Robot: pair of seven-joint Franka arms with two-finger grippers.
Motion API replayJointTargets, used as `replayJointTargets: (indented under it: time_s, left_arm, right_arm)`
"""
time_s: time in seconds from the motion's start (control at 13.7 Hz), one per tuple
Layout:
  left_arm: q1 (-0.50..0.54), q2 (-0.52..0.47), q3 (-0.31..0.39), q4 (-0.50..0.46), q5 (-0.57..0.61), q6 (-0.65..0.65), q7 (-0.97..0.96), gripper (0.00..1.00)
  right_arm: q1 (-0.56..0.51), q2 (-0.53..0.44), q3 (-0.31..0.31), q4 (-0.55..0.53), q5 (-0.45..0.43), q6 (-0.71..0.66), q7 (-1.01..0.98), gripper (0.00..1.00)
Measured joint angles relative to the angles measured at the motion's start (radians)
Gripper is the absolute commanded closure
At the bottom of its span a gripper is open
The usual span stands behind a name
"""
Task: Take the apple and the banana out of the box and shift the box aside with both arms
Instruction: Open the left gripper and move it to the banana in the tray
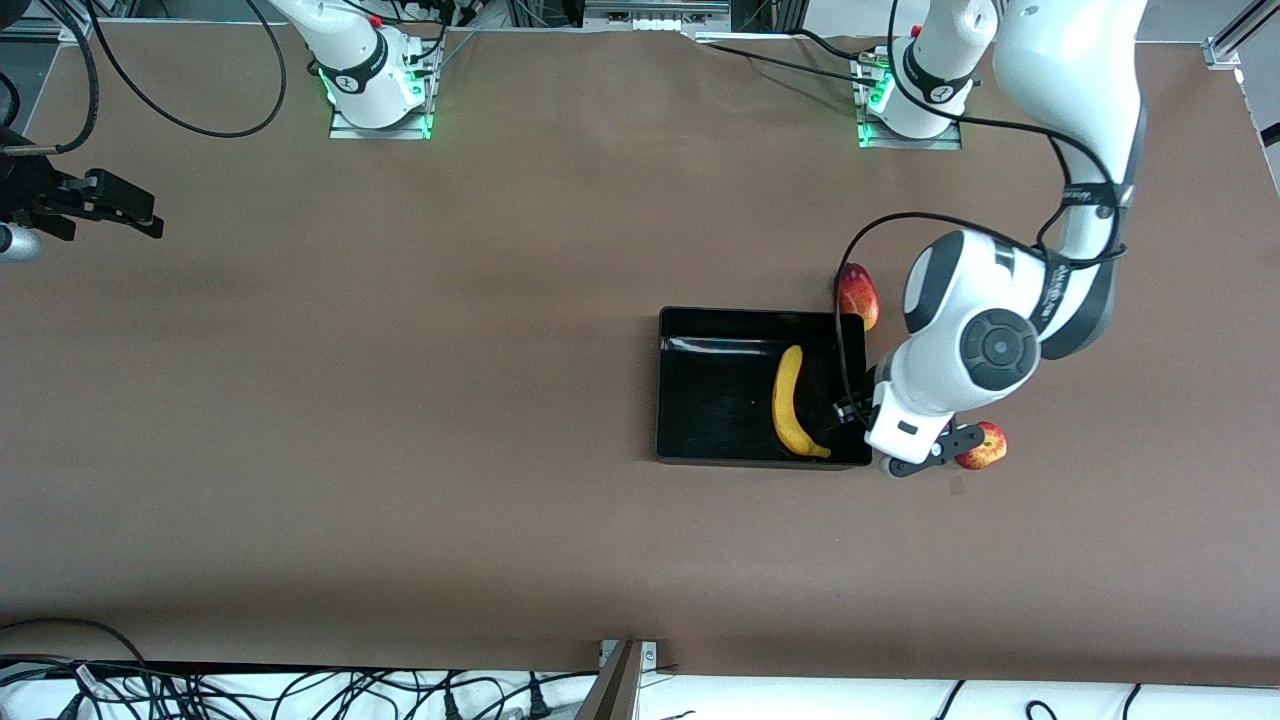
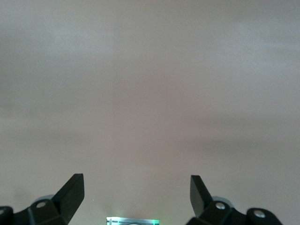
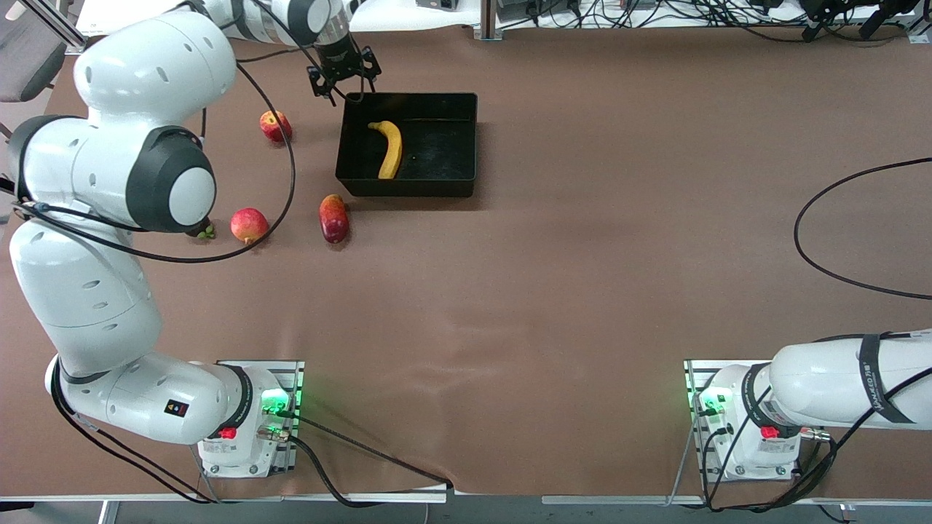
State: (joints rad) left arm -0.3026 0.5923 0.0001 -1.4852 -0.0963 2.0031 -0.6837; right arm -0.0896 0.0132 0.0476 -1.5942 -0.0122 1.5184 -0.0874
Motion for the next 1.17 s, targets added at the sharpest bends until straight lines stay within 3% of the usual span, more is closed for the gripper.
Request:
replayJointTargets:
  time_s: [0.29, 0.51, 1.17]
  left_arm:
    - [-0.051, 0.099, 0.001, -0.001, 0.011, 0.133, -0.067, 0.00]
    - [-0.055, 0.137, 0.004, -0.002, 0.018, 0.148, -0.091, 0.00]
    - [-0.075, 0.167, -0.036, -0.086, 0.073, 0.201, -0.123, 0.00]
  right_arm:
    - [0.000, 0.000, 0.000, 0.000, 0.000, 0.000, 0.000, 0.00]
    - [0.000, 0.000, 0.000, 0.000, 0.000, 0.000, 0.000, 0.00]
    - [0.000, 0.000, 0.000, 0.000, 0.000, 0.000, 0.000, 0.00]
